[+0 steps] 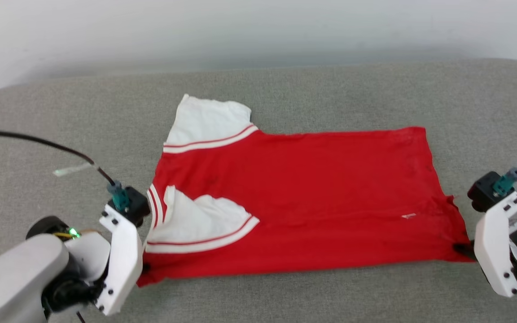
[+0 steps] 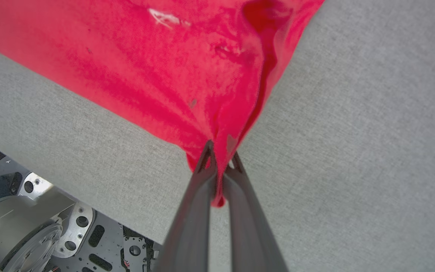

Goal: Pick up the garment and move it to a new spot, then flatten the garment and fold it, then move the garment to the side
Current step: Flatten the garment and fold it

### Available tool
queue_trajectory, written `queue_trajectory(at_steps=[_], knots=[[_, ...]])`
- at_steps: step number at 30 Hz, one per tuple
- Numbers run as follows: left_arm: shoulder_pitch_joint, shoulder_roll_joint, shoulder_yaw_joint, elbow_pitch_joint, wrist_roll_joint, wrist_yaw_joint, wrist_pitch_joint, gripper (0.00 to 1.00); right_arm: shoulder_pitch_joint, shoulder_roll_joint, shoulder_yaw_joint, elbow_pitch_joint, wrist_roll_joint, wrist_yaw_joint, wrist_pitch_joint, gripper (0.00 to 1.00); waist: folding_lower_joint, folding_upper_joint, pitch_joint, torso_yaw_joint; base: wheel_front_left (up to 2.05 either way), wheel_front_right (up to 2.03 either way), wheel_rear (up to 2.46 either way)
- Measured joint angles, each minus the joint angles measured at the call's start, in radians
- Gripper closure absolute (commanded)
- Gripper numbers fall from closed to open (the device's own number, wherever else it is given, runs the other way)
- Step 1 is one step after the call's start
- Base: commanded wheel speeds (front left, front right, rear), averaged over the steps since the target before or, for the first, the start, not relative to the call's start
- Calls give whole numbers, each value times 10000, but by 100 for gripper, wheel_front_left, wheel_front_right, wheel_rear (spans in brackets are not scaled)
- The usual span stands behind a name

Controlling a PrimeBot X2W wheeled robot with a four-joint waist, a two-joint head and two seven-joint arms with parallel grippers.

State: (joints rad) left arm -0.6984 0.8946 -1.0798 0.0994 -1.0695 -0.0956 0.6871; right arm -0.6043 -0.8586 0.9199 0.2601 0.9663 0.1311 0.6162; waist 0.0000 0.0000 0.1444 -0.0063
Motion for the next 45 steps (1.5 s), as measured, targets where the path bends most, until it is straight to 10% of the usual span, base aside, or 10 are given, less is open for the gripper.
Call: queue_trajectory(at_steps=[9, 18, 20, 21, 33, 45], knots=[[1053, 265, -391, -872, -151, 359, -150, 100, 1070, -1058, 58, -1191, 295, 0, 270, 100, -1, 0, -185, 5, 0, 0, 0], [1363, 65, -537, -408, -138, 518, -343, 100, 1630, -389, -8, -508, 13, 0, 322, 100, 0, 0, 203, -53, 0, 0, 0], [1355, 40, -514, -297, 21, 529, -491, 0, 1640, -244, -111, -353, -33, 0, 138, 67, 1, 0, 194, -54, 0, 0, 0], [1344, 48, -489, -265, 21, 531, -523, 0, 1638, -201, -201, -316, -104, 0, -8, 0, 0, 0, 169, -57, 0, 0, 0], [388, 744, 522, -679, 441, 1003, -1396, 0, 1482, 370, -2205, -865, -1651, 0, -3016, 0, 0, 0, -182, -329, 0, 0, 0], [-1535, 109, 1425, 420, 993, 884, -2119, 0, 2647, 3116, -6171, -1396, -5185, 0, -7375, 0, 1, 0, 472, -665, 0, 0, 0]])
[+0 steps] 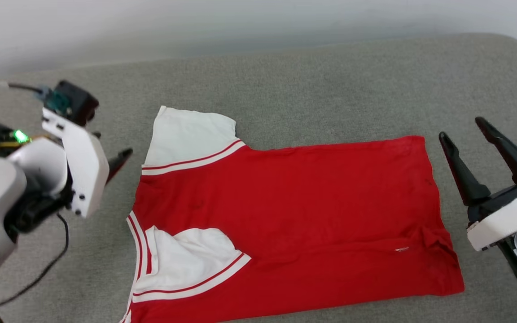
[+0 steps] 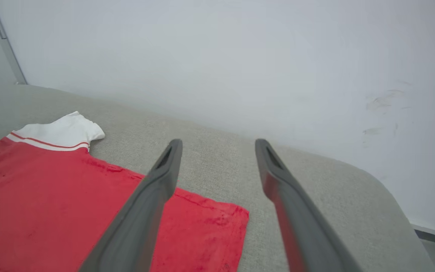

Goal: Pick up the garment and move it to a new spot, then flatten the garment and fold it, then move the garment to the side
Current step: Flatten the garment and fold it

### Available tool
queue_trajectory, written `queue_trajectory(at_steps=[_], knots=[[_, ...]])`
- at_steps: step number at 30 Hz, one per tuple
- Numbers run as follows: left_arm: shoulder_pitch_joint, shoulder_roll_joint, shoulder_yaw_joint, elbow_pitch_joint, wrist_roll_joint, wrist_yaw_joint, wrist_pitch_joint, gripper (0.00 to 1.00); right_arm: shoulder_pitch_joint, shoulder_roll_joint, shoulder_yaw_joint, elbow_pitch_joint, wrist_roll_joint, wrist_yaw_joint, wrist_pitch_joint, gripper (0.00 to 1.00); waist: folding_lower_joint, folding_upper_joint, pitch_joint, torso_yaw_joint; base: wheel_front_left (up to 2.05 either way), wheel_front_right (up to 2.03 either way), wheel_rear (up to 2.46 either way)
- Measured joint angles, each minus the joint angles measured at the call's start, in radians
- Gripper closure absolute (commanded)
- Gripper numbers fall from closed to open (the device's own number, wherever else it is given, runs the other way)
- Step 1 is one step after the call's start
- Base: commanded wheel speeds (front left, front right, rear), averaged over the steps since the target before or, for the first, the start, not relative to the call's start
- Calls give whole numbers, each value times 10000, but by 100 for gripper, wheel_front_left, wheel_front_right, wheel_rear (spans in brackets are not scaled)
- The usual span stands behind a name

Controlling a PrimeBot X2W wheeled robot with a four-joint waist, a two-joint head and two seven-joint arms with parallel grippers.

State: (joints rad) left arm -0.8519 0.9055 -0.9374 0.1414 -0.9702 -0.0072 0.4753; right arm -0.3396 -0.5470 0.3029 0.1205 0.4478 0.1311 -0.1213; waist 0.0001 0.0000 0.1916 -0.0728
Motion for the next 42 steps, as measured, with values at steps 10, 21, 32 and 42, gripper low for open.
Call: queue_trajectory(at_steps=[10, 21, 32, 42], knots=[[-2139, -886, 326, 1448, -435, -280, 1670, 0, 1240, 2084, -1848, -1239, -1708, 0, -1267, 0, 0, 0, 1132, -262, 0, 0, 0], [-4517, -1363, 529, 2558, -957, -410, 4065, 0, 1178, 2824, -1925, -2313, -2351, 0, -1409, 0, 0, 0, 2725, -721, 0, 0, 0], [-5147, -1325, -77, 3461, -431, -441, 5283, 0, 660, 3087, -1726, -2635, -2405, 0, -1415, 0, 1, 0, 3875, -1403, 0, 0, 0], [-5080, -1335, -362, 3875, -395, -817, 5258, 100, 310, 3135, -1870, -2506, -2437, 0, -1417, 0, 0, 0, 3937, -1542, 0, 0, 0]])
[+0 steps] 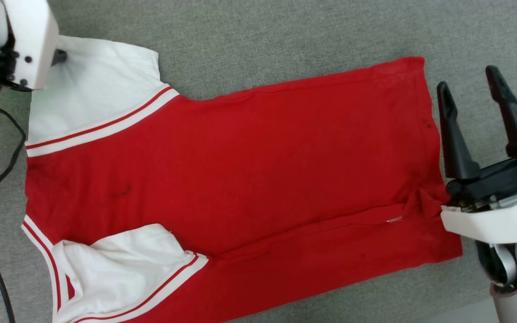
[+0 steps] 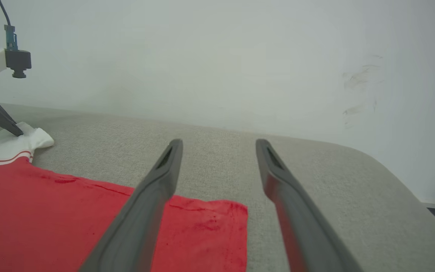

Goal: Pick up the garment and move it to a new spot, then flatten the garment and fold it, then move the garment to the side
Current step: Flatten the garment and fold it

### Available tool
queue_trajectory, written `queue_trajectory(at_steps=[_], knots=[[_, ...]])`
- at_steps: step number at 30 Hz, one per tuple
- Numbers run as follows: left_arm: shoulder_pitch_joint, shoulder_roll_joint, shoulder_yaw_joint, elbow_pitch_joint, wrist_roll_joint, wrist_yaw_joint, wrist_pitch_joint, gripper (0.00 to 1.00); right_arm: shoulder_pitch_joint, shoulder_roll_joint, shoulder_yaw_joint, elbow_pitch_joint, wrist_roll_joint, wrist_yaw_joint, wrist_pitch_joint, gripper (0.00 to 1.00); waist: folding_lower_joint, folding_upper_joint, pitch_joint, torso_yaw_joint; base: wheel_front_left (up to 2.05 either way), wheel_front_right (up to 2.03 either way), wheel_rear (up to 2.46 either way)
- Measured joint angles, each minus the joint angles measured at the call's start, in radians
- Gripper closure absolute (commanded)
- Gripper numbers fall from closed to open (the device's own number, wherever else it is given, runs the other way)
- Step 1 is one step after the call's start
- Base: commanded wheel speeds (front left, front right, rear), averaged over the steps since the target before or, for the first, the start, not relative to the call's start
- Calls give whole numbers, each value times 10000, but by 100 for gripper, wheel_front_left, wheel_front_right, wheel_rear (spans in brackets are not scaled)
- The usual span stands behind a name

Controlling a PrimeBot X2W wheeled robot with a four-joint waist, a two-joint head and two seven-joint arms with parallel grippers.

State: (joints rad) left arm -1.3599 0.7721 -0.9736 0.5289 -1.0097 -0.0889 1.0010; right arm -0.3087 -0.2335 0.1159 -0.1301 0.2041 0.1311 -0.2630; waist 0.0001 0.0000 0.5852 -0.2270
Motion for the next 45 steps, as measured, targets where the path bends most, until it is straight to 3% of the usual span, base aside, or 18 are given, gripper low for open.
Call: queue_trajectory(at_steps=[6, 11, 14, 19, 29, 33, 37, 45], knots=[[54, -282, -201, 100, 104, -236, -546, 100, -403, -341, -362, 25, -50, 0, -2, 0, 0, 0, -375, 132, 0, 0, 0], [133, -500, -282, -96, 104, -337, -1191, 100, -1308, -1427, -267, 130, -224, 0, 240, 0, -1, 0, -857, 369, 0, 0, 0], [233, -658, -491, -449, 79, -372, -1444, 100, -2076, -2107, -104, 320, -186, 0, 1058, 0, -1, 0, -1105, 605, 0, 0, 0], [266, -777, -780, -1112, 6, -393, -1868, 100, -3030, -3348, 920, 1083, 635, 0, 4186, 0, -1, 0, -1460, 1047, 0, 0, 0], [312, -625, -1223, -2115, -176, -403, -2520, 100, -4698, -5630, 3365, 2021, 4635, 0, 10165, 0, -1, 0, -1579, 1788, 0, 0, 0], [122, -656, -1239, -2322, -228, -403, -2702, 100, -5379, -5935, 3799, 2439, 5856, 0, 11791, 0, 0, 0, -1368, 1988, 0, 0, 0], [-147, -690, -1404, -2700, -151, -403, -2922, 100, -6034, -5668, 3985, 3471, 6544, 0, 13260, 0, 0, 0, -919, 2281, 0, 0, 0], [-563, -784, -1638, -3122, -67, -403, -3051, 100, -6406, -5016, 4065, 4466, 6495, -2, 13722, 0, -1, 0, -306, 2594, 0, 0, 0]])
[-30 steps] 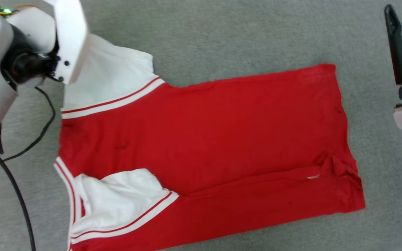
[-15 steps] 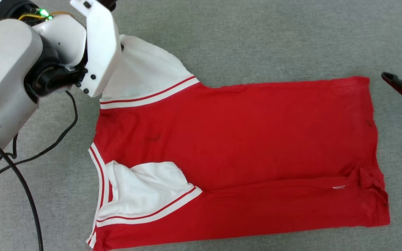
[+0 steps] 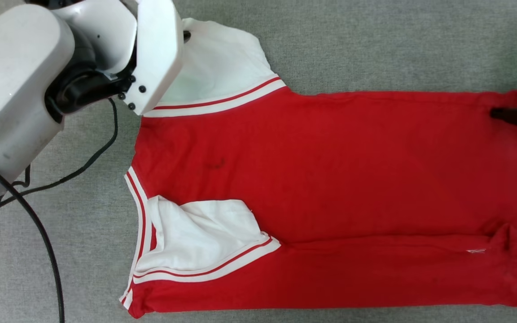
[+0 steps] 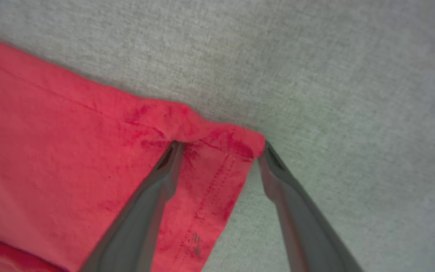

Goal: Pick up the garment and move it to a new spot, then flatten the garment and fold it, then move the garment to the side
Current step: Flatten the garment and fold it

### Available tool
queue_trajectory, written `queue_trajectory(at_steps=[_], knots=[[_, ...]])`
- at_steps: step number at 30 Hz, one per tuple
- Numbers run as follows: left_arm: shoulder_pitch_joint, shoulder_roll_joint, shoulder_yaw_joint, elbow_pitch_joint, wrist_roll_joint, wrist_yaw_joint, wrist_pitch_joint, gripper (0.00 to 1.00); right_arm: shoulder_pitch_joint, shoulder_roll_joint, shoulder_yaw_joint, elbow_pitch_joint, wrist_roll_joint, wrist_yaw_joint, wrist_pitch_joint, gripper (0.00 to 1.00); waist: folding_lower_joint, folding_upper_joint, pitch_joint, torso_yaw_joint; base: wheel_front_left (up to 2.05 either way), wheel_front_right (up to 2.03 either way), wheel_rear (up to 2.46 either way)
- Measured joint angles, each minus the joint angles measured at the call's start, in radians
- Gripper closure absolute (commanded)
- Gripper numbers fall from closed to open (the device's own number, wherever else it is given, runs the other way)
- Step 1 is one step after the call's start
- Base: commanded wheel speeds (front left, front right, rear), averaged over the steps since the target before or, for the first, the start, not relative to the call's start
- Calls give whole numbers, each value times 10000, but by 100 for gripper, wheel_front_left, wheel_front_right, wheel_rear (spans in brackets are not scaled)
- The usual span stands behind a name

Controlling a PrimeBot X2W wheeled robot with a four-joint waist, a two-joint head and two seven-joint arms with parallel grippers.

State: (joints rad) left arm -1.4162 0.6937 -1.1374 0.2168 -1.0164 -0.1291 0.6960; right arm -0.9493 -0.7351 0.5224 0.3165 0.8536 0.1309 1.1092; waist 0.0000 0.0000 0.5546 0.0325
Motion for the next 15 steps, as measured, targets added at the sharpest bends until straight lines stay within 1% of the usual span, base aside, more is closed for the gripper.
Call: queue_trajectory(at_steps=[3, 5, 6, 7, 15], knots=[[-80, -82, -111, -48, 0, 0, -58, 100, -81, -13, 282, 15, -104, 0, -29, 0, -1, 0, 188, 99, 0, 0, 0], [-88, -104, -194, -46, 0, 0, -123, 100, -80, -148, 523, -109, -71, -4, -48, 0, -1, 0, 268, 153, 0, 0, 0], [-109, -100, -226, -33, -2, 0, -132, 100, -78, -211, 608, -159, -17, -6, -128, 95, -2, 0, 292, 166, 0, 0, 0], [-147, -96, -257, -13, -4, 0, -153, 100, -73, -259, 660, -167, 69, -19, -263, 100, -2, 0, 301, 164, 0, 0, 0], [-123, 38, -522, 259, -153, 0, -631, 100, -12, -257, 1137, 2, 418, -4, -1406, 100, 0, 0, -261, -1, 0, 0, 0]])
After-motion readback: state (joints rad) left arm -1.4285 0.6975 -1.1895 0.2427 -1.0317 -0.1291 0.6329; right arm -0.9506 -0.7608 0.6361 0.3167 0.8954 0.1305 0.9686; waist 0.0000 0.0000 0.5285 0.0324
